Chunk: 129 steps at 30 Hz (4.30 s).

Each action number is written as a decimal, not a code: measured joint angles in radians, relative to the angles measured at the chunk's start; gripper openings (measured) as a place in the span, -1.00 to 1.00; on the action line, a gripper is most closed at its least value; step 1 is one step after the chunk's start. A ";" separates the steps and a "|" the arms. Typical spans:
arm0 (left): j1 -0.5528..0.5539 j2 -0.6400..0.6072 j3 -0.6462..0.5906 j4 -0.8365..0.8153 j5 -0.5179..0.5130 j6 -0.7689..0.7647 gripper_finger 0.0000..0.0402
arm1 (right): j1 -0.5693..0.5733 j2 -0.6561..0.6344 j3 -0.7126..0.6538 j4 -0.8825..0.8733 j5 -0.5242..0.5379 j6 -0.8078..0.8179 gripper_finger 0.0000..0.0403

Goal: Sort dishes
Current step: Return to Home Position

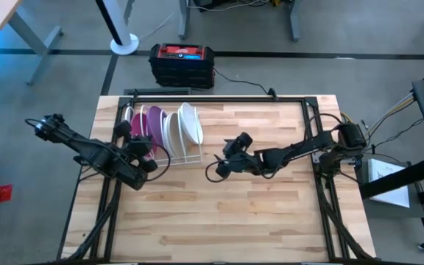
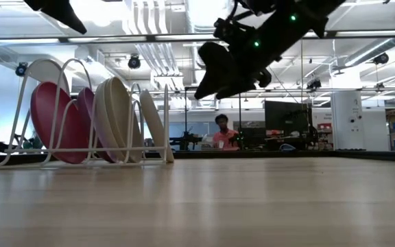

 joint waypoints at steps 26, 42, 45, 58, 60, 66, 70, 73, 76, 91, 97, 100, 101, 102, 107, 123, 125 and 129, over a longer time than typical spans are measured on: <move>0.324 -0.088 -0.307 1.447 0.572 1.150 -1.00 | -0.181 -0.008 0.082 0.531 -0.826 -0.465 0.71; 0.348 -0.474 -0.622 1.534 0.673 1.142 -1.00 | -0.217 -0.257 -0.227 0.629 -0.867 -0.475 0.71; 0.353 -0.493 -0.680 1.695 0.724 1.167 -1.00 | -0.235 -0.294 -0.278 0.684 -0.867 -0.451 0.71; 0.537 -0.257 -0.661 1.882 0.877 1.233 -1.00 | -0.302 -0.207 -0.296 0.838 -0.868 -0.408 0.71; 0.556 -0.266 -0.645 1.824 0.910 1.229 -1.00 | -0.304 -0.213 -0.301 0.838 -0.868 -0.410 0.71; 0.573 -0.361 -0.672 1.748 0.921 1.225 -1.00 | -0.308 -0.265 -0.341 0.840 -0.869 -0.435 0.71; 0.573 -0.467 -0.716 1.713 0.921 1.210 -1.00 | -0.312 -0.314 -0.388 0.842 -0.868 -0.436 0.71; 0.573 -0.545 -0.745 1.686 0.920 1.189 -1.00 | -0.312 -0.356 -0.432 0.858 -0.867 -0.437 0.71; 0.573 -0.615 -0.779 1.660 0.920 1.173 -1.00 | -0.312 -0.409 -0.483 0.869 -0.866 -0.436 0.71; 0.572 -0.950 -0.807 1.338 0.999 1.122 -1.00 | -0.312 -0.717 -0.763 0.891 -0.809 -0.426 0.71; 0.572 -1.058 -0.811 1.293 0.998 1.127 -1.00 | -0.312 -0.851 -0.847 0.891 -0.801 -0.417 0.71; 0.572 -1.103 -0.814 1.286 1.005 1.135 -1.00 | -0.312 -0.900 -0.874 0.892 -0.799 -0.417 0.71; 0.572 -1.119 -0.814 1.282 1.020 1.139 -1.00 | -0.312 -0.914 -0.883 0.892 -0.796 -0.416 0.71; 0.572 -1.136 -0.814 1.272 1.031 1.142 -1.00 | -0.312 -0.926 -0.893 0.889 -0.796 -0.416 0.71; 0.571 -1.165 -0.819 1.241 1.046 1.150 -1.00 | -0.311 -0.966 -0.940 0.881 -0.795 -0.401 0.71; 0.573 -1.166 -0.917 1.253 1.005 1.131 -1.00 | -0.300 -1.049 -0.985 0.972 -0.896 -0.425 0.71; 0.573 -1.166 -0.918 1.259 1.005 1.130 -1.00 | -0.288 -1.080 -0.985 0.990 -0.930 -0.433 0.71; 0.573 -1.166 -0.902 1.258 1.008 1.130 -1.00 | -0.272 -1.147 -0.985 0.979 -0.959 -0.428 0.71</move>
